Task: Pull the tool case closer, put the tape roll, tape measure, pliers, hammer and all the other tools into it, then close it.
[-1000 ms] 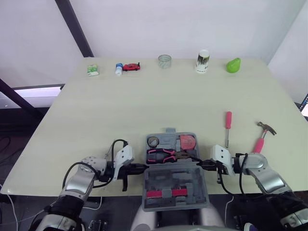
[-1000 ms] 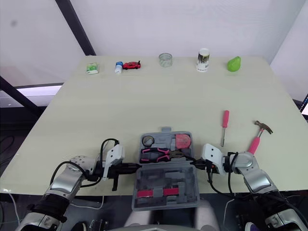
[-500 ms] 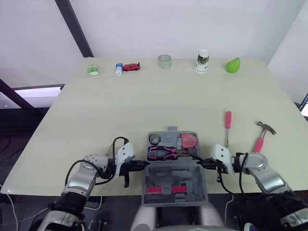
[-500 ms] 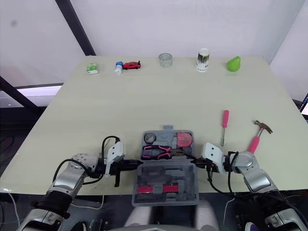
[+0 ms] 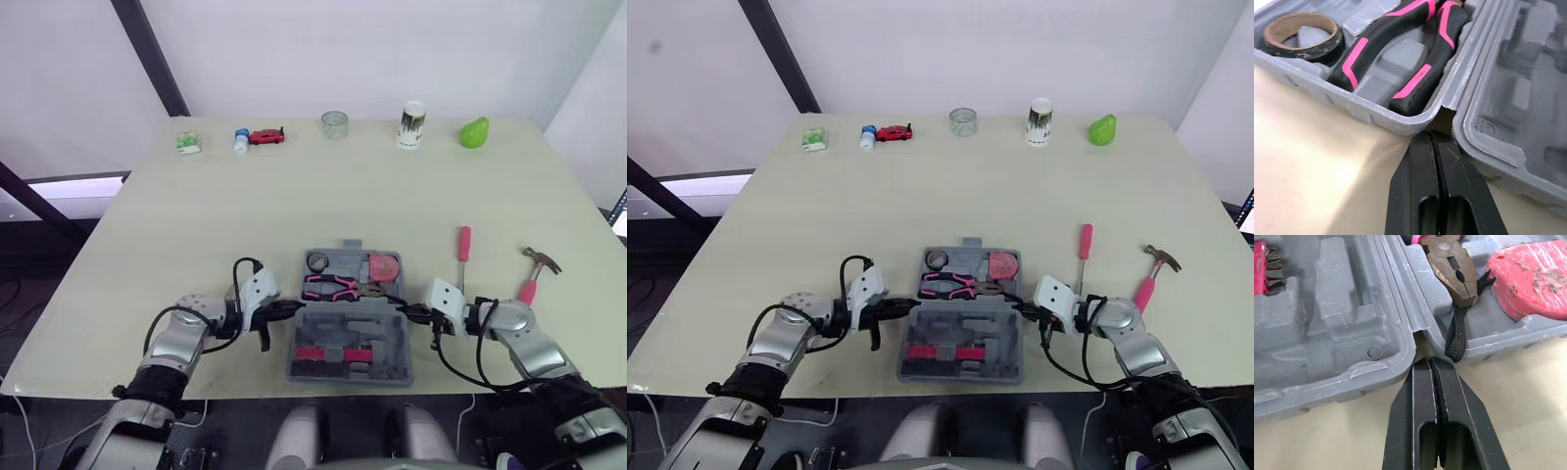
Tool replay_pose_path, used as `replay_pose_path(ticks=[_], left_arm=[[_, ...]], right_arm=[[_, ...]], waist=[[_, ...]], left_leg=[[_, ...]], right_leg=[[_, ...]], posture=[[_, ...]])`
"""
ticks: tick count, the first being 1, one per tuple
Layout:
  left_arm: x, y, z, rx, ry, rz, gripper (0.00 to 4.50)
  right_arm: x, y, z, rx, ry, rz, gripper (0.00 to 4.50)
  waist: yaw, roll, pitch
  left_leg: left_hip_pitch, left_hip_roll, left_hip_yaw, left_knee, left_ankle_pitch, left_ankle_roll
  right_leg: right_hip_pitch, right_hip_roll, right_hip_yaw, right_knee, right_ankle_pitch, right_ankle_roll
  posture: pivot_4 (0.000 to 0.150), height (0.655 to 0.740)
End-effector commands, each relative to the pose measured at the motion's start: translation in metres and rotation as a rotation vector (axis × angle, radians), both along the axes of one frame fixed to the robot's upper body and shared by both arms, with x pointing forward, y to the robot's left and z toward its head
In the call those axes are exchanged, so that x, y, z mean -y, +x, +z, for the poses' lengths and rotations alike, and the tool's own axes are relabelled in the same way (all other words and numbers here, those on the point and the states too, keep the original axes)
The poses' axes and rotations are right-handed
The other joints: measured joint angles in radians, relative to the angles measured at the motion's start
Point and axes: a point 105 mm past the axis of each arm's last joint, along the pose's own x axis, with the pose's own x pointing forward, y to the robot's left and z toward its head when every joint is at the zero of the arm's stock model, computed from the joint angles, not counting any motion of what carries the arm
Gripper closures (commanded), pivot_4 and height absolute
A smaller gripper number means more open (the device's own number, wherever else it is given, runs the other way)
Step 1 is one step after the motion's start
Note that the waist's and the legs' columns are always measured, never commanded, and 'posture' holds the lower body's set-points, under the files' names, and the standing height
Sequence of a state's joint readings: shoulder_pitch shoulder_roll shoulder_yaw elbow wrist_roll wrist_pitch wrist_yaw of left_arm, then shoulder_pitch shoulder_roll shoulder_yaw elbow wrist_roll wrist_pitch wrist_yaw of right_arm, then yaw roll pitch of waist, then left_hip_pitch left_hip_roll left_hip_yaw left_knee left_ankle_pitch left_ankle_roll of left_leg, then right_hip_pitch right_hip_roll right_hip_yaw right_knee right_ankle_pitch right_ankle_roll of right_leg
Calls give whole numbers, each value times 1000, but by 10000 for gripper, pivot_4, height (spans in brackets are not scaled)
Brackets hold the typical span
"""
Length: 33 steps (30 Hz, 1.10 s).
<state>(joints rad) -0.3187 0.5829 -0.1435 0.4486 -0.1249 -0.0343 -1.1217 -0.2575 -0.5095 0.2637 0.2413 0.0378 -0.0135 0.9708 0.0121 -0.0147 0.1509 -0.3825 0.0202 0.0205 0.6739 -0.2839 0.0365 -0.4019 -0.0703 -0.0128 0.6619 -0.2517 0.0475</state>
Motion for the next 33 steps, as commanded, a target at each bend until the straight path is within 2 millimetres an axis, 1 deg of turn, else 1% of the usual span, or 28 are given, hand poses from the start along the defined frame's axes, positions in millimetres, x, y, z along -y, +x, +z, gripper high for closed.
replay_pose_path(ticks=[1, 7, 15, 24, 33], left_arm=[[-2, 4, 0, 22, 25, 6, 45000], [3, 5, -1, 16, 22, -14, 45000], [11, 5, -2, 15, 9, -28, 45000], [9, 6, -3, 15, 7, -13, 45000], [2, 1, -8, -1, 17, -3, 45000]], right_arm=[[-4, 8, 16, 80, 32, 3, 44811], [-2, 15, 18, 113, 28, -25, 44811], [-1, 17, 18, 125, 28, -40, 44811], [-3, 17, 18, 132, 35, -39, 44811], [-7, 21, 22, 152, 56, -37, 44811]], waist=[[0, 0, 0], [0, 0, 0], [2, 0, 0], [2, 0, 0], [-1, 0, 0]], left_leg=[[0, 0, 0, 0, 0, 0], [0, 0, 0, 0, 0, 0], [0, 0, 0, 0, 0, 0], [0, 0, 0, 0, 0, 0], [0, 0, 0, 0, 0, 0]], right_leg=[[0, 0, 0, 0, 0, 0], [0, 0, 0, 0, 0, 0], [0, 0, 0, 0, 0, 0], [0, 0, 0, 0, 0, 0], [0, 0, 0, 0, 0, 0]], posture=[[1500, 7400], [1500, 7400], [1500, 7400], [1500, 7400], [1500, 7400]])
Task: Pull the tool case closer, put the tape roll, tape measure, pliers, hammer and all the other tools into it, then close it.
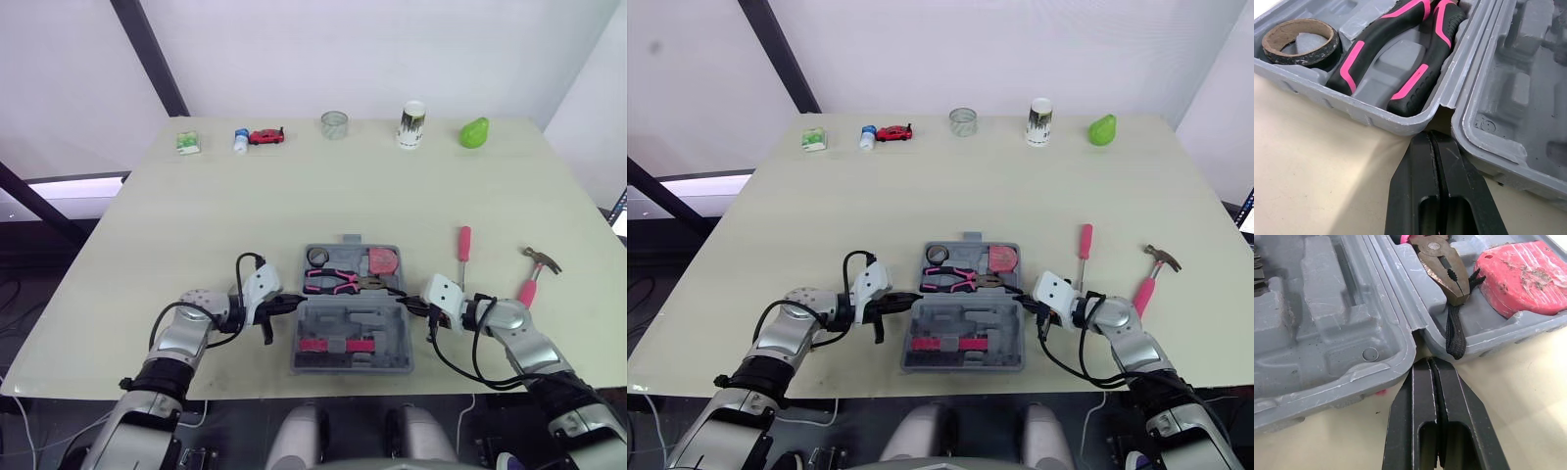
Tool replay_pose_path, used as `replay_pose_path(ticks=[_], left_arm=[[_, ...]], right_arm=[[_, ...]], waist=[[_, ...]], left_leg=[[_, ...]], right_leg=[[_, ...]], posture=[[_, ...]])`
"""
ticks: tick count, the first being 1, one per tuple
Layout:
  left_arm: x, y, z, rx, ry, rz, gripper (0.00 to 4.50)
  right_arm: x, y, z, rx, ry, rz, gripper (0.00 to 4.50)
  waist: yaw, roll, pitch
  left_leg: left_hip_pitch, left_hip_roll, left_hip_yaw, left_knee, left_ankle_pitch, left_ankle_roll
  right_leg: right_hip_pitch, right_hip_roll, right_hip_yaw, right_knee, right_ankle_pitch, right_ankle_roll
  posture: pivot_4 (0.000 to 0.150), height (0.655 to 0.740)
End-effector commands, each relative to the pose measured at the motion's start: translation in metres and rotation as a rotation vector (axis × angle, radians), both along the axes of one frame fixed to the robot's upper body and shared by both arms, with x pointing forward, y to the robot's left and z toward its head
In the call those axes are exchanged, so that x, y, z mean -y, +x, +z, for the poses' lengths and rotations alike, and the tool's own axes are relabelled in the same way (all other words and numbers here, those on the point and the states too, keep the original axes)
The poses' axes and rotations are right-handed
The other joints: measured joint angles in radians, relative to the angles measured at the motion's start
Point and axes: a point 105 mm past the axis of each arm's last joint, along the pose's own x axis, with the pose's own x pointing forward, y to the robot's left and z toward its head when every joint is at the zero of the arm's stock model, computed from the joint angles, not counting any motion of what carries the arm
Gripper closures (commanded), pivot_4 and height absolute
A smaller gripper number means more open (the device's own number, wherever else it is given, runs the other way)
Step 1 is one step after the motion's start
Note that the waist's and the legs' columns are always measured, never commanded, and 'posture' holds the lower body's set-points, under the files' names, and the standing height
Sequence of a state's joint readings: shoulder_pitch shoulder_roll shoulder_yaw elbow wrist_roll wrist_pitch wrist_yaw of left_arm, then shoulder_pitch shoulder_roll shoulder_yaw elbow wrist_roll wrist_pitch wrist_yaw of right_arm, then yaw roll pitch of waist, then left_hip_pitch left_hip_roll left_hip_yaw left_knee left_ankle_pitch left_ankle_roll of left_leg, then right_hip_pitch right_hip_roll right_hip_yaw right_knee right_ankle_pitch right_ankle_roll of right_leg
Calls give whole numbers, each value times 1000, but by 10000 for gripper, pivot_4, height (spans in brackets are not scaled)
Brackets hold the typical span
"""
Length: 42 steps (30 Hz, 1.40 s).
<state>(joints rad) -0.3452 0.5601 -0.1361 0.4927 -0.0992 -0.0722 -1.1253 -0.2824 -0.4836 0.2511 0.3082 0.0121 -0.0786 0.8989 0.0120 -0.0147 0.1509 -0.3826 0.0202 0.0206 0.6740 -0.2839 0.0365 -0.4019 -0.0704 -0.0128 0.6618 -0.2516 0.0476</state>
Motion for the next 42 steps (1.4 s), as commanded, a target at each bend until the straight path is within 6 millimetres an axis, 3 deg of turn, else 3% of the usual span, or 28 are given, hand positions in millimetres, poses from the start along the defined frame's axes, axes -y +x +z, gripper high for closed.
replay_pose_path(ticks=[1, 42], left_arm=[[-1, -5, -9, -23, 16, 7, 45000], [18, 1, -7, -13, -10, -24, 45000]], right_arm=[[-9, 8, 21, 87, 48, 24, 44811], [2, 13, 16, 95, 12, -20, 44811]], waist=[[-1, 0, 0], [3, 0, 0]], left_leg=[[0, 0, 0, 0, 0, 0], [0, -1, 0, 0, 0, 0]], right_leg=[[0, 0, 0, 0, 0, 0], [0, 0, 0, 0, 0, 0]], posture=[[1500, 7400], [1500, 7400]])
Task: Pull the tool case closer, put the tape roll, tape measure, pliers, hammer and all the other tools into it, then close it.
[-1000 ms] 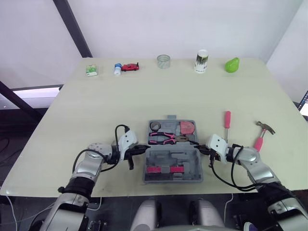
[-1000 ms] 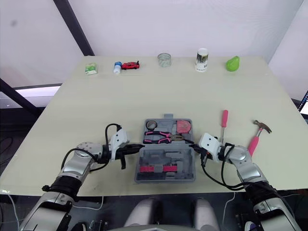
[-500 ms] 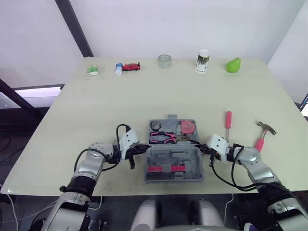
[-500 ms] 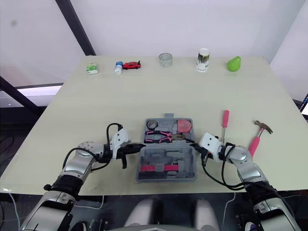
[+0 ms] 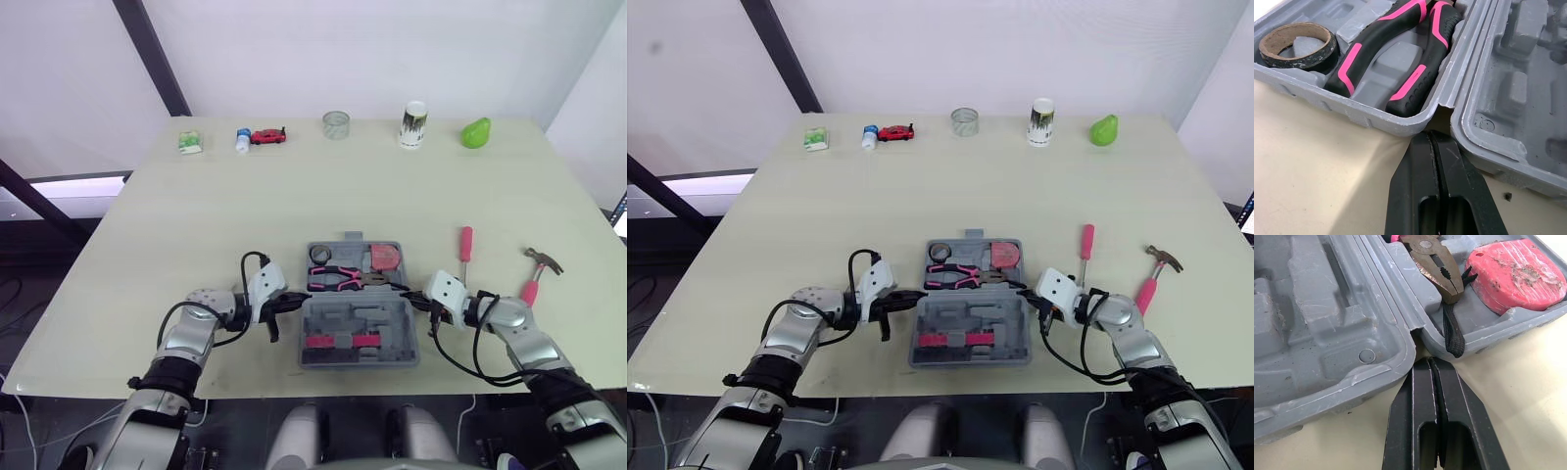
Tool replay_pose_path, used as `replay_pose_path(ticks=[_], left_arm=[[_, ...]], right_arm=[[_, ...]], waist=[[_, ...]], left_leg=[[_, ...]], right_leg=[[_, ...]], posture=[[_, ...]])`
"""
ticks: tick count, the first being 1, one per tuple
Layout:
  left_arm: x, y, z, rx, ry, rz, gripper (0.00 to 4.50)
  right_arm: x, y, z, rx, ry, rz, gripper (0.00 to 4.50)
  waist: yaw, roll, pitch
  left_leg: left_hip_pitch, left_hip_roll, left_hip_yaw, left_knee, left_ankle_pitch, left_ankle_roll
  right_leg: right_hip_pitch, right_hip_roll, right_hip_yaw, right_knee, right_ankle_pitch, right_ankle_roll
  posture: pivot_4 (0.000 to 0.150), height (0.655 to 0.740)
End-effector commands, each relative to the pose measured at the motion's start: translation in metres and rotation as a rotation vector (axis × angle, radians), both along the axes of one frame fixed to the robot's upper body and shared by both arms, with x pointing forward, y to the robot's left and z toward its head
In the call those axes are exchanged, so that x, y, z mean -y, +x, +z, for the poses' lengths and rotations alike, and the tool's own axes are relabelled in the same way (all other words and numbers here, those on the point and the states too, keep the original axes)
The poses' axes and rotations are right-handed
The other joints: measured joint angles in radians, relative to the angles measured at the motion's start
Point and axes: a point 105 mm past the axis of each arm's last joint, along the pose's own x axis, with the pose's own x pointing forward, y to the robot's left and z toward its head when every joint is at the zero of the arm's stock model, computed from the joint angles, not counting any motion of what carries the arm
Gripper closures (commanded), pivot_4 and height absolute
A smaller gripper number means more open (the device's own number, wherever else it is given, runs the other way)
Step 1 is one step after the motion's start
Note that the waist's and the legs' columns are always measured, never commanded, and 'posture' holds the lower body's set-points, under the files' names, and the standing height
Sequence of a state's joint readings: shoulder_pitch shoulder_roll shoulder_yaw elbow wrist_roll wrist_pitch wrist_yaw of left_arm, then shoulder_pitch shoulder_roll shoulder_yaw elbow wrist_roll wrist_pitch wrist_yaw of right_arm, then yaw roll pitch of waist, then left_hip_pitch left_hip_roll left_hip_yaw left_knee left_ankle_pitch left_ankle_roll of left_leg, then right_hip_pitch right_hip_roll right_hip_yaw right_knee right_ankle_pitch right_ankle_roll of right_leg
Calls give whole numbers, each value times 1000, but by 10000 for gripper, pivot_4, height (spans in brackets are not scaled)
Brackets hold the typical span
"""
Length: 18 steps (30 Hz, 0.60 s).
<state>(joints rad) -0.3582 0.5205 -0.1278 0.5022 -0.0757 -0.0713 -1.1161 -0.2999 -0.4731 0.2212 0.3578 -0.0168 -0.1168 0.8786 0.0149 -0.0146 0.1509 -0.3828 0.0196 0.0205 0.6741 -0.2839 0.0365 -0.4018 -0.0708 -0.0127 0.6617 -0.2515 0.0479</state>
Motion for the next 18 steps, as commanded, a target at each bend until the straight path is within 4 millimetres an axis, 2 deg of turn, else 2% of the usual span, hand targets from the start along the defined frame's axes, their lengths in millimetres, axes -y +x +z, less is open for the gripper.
replay_pose_path(ticks=[1, 18], left_arm=[[9, -2, -6, -21, 6, -24, 45000], [11, -6, -9, -31, 10, -43, 45000]], right_arm=[[-5, 4, 15, 60, 23, 21, 44811], [-7, -3, 11, 39, 27, 35, 44811]], waist=[[0, 0, 0], [0, 0, 0]], left_leg=[[0, 0, 0, 0, 0, 0], [0, 0, 0, 0, 0, 0]], right_leg=[[0, 0, 0, 0, 0, 0], [0, 0, 0, 0, 0, 0]], posture=[[1500, 7400], [1500, 7400]])
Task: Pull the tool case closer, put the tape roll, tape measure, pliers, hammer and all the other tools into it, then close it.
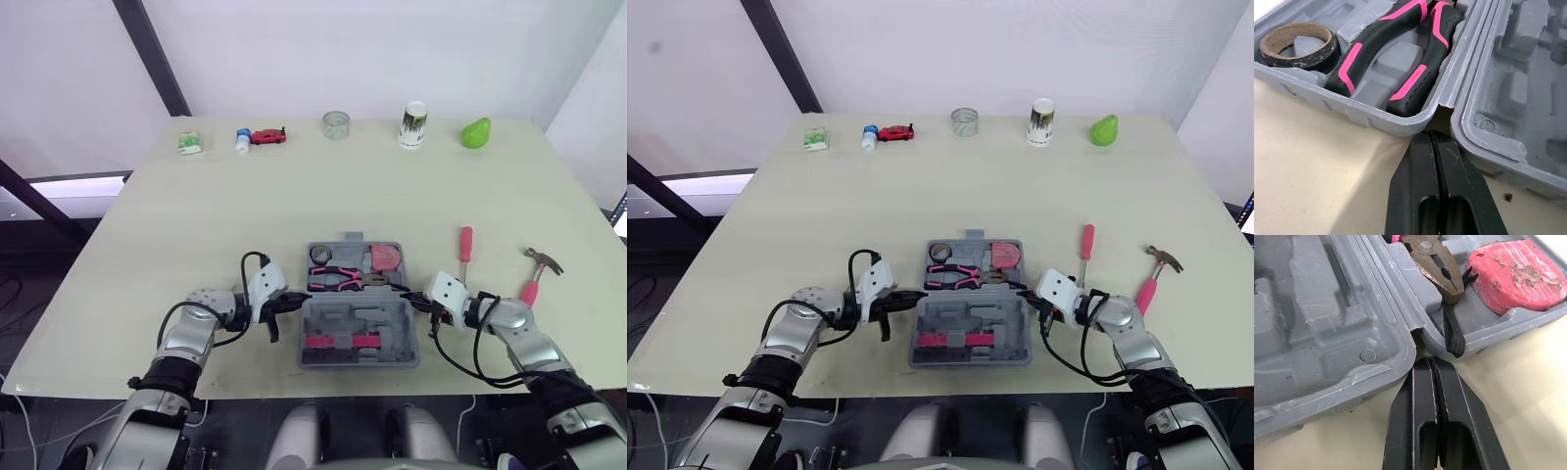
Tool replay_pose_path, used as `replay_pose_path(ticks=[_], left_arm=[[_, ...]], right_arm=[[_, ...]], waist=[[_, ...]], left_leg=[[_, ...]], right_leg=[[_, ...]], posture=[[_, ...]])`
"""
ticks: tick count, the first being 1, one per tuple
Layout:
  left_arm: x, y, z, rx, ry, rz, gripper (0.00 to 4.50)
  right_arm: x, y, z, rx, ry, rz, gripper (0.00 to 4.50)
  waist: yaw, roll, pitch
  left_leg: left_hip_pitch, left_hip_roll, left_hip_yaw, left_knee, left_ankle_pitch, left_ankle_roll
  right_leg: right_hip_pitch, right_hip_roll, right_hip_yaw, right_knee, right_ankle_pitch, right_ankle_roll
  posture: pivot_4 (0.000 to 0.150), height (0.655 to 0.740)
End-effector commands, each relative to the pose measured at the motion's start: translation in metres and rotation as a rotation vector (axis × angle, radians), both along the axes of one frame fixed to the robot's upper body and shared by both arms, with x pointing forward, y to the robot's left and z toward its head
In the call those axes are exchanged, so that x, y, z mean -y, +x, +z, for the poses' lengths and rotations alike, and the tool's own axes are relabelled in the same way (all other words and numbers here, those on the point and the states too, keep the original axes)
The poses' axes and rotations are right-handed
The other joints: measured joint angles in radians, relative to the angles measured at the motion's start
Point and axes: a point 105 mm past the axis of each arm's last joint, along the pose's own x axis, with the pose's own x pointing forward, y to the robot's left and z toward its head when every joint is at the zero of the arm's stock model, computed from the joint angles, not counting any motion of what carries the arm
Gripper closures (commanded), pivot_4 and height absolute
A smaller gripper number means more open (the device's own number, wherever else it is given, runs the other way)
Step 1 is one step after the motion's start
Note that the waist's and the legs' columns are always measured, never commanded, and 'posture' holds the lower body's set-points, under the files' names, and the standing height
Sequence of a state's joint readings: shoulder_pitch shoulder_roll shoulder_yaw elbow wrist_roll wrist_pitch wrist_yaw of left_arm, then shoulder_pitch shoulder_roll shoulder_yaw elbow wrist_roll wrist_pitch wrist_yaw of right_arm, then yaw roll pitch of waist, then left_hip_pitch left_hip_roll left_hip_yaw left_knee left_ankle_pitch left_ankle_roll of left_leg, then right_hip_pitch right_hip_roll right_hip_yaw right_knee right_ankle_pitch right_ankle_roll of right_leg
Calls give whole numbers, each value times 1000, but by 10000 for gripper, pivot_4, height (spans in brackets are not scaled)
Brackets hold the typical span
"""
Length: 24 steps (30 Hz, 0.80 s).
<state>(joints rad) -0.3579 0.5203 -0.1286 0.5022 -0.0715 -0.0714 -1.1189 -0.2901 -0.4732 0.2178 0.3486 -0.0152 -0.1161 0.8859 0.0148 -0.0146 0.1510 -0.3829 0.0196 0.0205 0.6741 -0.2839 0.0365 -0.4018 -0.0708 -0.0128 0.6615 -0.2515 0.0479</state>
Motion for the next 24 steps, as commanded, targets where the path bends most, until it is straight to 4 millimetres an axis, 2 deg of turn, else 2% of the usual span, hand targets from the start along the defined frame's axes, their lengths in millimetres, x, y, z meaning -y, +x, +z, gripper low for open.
replay_pose_path(ticks=[1, 24], left_arm=[[11, -5, -8, -29, 5, -40, 45000], [19, -10, -10, -39, -10, -49, 45000]], right_arm=[[-7, -1, 11, 44, 24, 30, 44811], [0, -2, 10, 34, 11, 17, 44811]], waist=[[0, 0, 0], [1, 0, 0]], left_leg=[[0, 0, 0, 0, 0, 0], [0, 0, 0, 0, 0, 0]], right_leg=[[0, 0, 0, 0, 0, 0], [0, 0, 0, 0, 0, 0]], posture=[[1500, 7400], [1500, 7400]])
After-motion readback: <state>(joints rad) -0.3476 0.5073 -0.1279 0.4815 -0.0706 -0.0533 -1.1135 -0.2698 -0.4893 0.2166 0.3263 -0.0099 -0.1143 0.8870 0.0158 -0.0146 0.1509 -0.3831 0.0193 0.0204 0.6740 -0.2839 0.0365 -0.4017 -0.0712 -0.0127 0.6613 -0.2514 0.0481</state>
